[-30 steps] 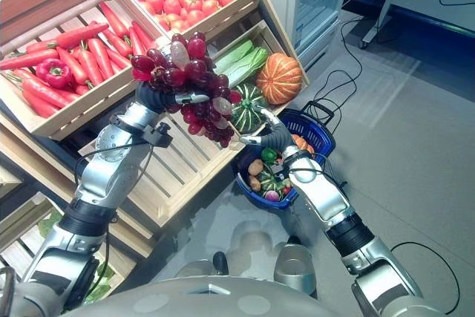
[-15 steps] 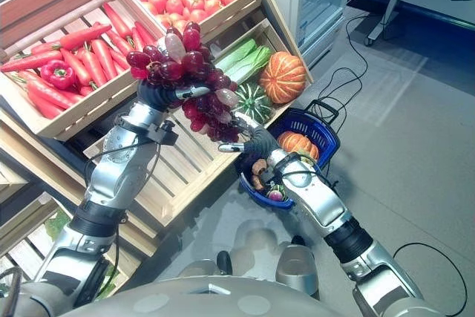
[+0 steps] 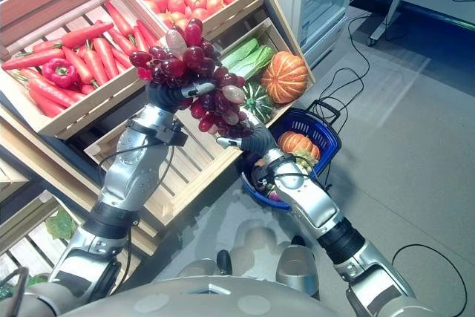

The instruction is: Pick up fruits and vegetables into the basket

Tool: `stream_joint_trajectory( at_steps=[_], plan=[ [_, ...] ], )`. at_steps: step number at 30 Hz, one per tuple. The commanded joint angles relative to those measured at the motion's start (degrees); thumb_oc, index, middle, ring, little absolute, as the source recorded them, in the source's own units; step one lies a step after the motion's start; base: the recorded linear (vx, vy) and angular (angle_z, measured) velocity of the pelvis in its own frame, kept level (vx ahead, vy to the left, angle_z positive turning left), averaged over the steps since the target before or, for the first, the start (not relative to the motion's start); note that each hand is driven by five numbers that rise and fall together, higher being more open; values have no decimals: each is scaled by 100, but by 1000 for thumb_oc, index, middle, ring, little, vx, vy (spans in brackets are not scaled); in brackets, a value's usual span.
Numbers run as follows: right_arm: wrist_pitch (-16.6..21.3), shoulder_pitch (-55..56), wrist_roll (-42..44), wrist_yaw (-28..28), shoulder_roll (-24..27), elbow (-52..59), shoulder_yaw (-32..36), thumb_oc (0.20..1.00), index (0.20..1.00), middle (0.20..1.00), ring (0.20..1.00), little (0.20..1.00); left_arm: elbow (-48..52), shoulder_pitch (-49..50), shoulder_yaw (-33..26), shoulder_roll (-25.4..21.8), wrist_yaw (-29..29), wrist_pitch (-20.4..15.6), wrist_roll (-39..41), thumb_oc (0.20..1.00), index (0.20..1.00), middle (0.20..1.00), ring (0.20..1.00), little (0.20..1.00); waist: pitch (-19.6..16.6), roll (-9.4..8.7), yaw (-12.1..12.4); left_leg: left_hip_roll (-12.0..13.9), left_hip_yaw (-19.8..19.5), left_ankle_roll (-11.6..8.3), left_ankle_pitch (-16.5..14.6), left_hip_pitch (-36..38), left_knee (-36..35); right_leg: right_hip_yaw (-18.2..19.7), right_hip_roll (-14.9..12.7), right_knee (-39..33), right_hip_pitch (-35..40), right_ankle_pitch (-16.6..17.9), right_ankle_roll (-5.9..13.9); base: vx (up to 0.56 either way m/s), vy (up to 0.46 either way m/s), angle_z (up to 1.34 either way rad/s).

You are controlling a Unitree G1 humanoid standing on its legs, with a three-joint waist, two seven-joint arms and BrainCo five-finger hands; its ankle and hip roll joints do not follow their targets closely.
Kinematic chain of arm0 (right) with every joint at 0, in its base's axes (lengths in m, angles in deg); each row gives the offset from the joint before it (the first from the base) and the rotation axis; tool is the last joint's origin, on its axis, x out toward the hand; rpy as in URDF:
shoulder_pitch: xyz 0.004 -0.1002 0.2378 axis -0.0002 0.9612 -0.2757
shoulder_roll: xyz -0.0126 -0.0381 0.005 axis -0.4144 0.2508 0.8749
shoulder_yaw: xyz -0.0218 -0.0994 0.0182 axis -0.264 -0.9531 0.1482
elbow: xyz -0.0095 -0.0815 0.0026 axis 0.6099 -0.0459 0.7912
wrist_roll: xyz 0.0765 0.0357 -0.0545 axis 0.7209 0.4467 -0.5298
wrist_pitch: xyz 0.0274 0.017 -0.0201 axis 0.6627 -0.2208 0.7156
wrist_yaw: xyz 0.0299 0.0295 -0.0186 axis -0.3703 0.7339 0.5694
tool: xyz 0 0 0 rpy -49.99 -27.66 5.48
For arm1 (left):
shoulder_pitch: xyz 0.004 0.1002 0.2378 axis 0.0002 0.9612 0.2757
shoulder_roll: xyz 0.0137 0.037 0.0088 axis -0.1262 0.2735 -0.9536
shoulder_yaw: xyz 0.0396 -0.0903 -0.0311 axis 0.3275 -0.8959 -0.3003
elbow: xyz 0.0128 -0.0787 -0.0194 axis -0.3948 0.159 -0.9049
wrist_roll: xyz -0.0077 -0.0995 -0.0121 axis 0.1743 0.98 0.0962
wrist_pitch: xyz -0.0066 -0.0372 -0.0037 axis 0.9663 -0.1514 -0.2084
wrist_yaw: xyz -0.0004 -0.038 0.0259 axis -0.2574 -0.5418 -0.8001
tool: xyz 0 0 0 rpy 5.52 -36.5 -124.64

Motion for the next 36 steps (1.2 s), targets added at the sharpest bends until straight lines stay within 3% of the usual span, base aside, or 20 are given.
stream_joint_trajectory(
  at_steps=[1, 6, 14, 26, 27, 28, 36],
  plan=[
    [300, -462, 57, -279, -538, 182, -51, 1000, 1000, 1000, 1000, 1000, 892, -385, 133, -57, -247, -673, 201, 200, 200, 200, 200, 200, 48, -344, 100, 63, 66, 121, -658, -97, 614, -54, -621, -297, 578, -168, 586, 0, 0, 0],
    [354, -535, 56, -497, -617, 94, -93, 1000, 1000, 1000, 1000, 1000, 993, -397, 280, 60, -515, -769, 106, 200, 200, 200, 200, 200, 80, -379, 148, 60, 41, 123, -666, -106, 612, -100, -621, -325, 598, -150, 586, -2, -7, 0],
    [-143, -638, 158, -798, -665, -58, -136, 1000, 1000, 1000, 1000, 1000, 1078, -450, 482, 155, -770, -482, 311, 200, 200, 200, 200, 200, 109, -467, 198, 67, 30, 122, -684, -119, 623, -133, -604, -343, 626, -146, 591, -2, -12, 1],
    [10, -767, -162, -1134, -851, -491, -202, 1000, 1000, 1000, 1000, 1000, 1098, -558, 831, 377, -1059, -127, 614, 200, 200, 200, 200, 200, 198, -525, 258, 86, 13, 145, -688, -167, 649, -157, -603, -355, 628, -111, 599, -9, -12, 4],
    [38, -789, -234, -1076, -840, -491, -211, 727, 727, 727, 727, 727, 1113, -564, 853, 374, -1083, -89, 623, 200, 200, 200, 200, 200, 206, -524, 259, 86, 10, 146, -687, -172, 647, -150, -601, -357, 620, -106, 598, 0, 0, 0],
    [92, -808, -323, -1011, -831, -489, -221, 200, 200, 200, 200, 200, 1115, -564, 868, 375, -1102, -60, 646, 200, 200, 200, 200, 200, 211, -524, 261, 86, 7, 147, -686, -179, 645, -145, -599, -358, 613, -105, 599, 0, 0, 0],
    [169, -897, -613, -799, -687, -388, -298, 200, 200, 200, 200, 200, 1049, -464, 958, 328, -1076, 85, 668, 200, 200, 200, 200, 200, 232, -544, 308, 101, 2, 153, -688, -178, 637, -162, -598, -352, 619, -110, 605, 0, 0, 0]
  ],
)
